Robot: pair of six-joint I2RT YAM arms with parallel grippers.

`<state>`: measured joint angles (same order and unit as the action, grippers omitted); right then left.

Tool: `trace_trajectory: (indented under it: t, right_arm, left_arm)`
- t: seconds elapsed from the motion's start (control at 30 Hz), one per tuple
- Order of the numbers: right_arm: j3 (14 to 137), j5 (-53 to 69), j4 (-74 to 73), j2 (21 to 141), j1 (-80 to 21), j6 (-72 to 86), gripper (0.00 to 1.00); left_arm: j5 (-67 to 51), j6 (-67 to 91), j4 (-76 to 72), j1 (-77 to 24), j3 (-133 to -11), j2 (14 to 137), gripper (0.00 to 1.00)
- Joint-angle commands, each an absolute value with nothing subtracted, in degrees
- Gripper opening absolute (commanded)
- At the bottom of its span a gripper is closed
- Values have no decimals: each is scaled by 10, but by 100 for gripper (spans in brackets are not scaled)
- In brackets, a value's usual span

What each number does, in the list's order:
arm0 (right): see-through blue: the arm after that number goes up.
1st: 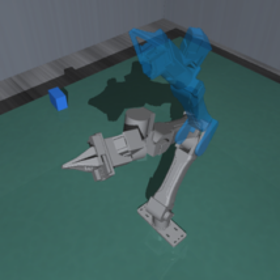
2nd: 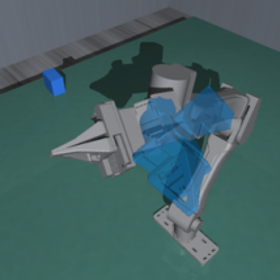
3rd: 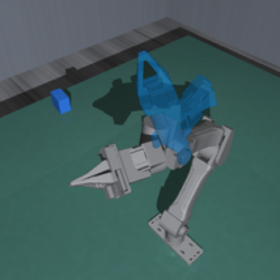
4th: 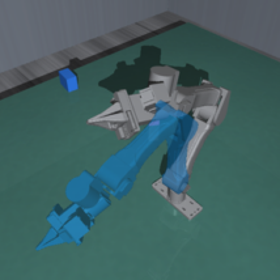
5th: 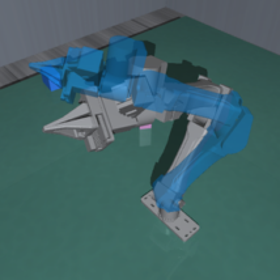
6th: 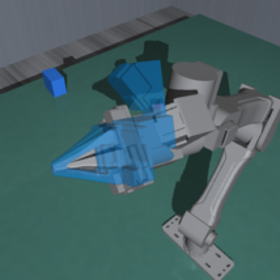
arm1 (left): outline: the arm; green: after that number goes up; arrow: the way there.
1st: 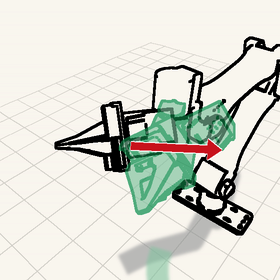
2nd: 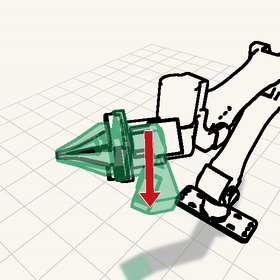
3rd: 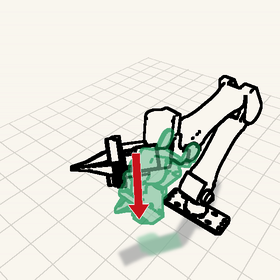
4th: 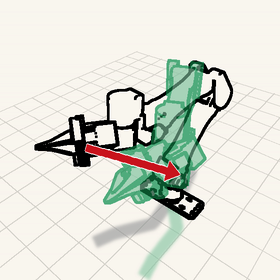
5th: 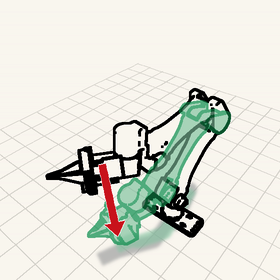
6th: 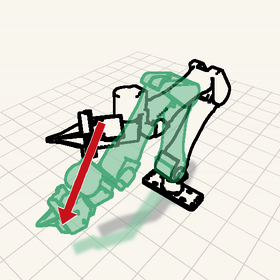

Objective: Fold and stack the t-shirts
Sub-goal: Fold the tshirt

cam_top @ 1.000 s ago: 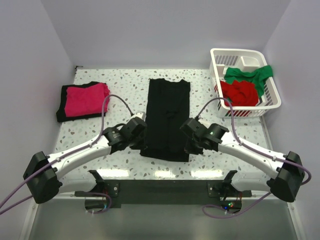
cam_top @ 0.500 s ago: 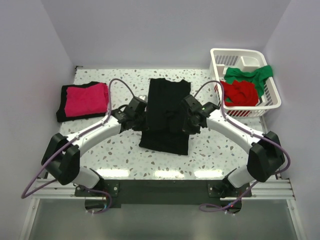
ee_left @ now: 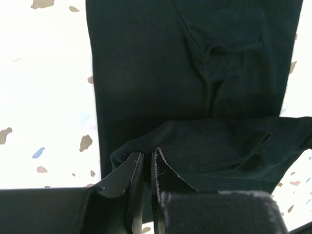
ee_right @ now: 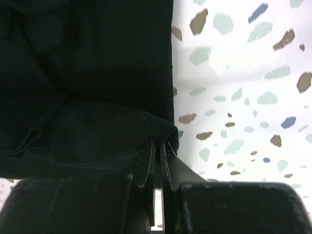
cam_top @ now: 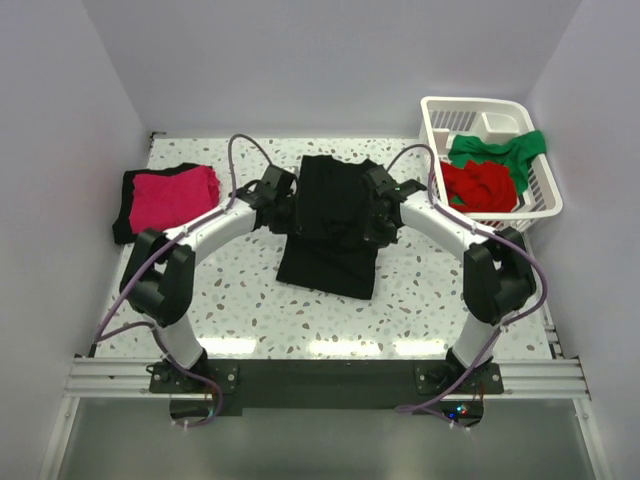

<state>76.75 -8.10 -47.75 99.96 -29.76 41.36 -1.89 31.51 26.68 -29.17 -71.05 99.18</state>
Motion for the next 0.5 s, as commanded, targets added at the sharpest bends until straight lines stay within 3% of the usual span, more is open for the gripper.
trace_trajectory:
  t: [0.0, 0.43, 0.47]
  right_arm:
    - [812, -74, -467, 1020, -286, 382, 0]
    - [884, -62, -469, 1103, -265, 360, 0]
    - [889, -56, -468, 1113, -265, 356, 0]
  left_arm:
    - [-19, 287, 258, -278, -760, 1010, 0]
    - [-4, 238, 279, -255, -832, 1091, 0]
    - [-4, 237, 275, -251, -835, 1093, 5]
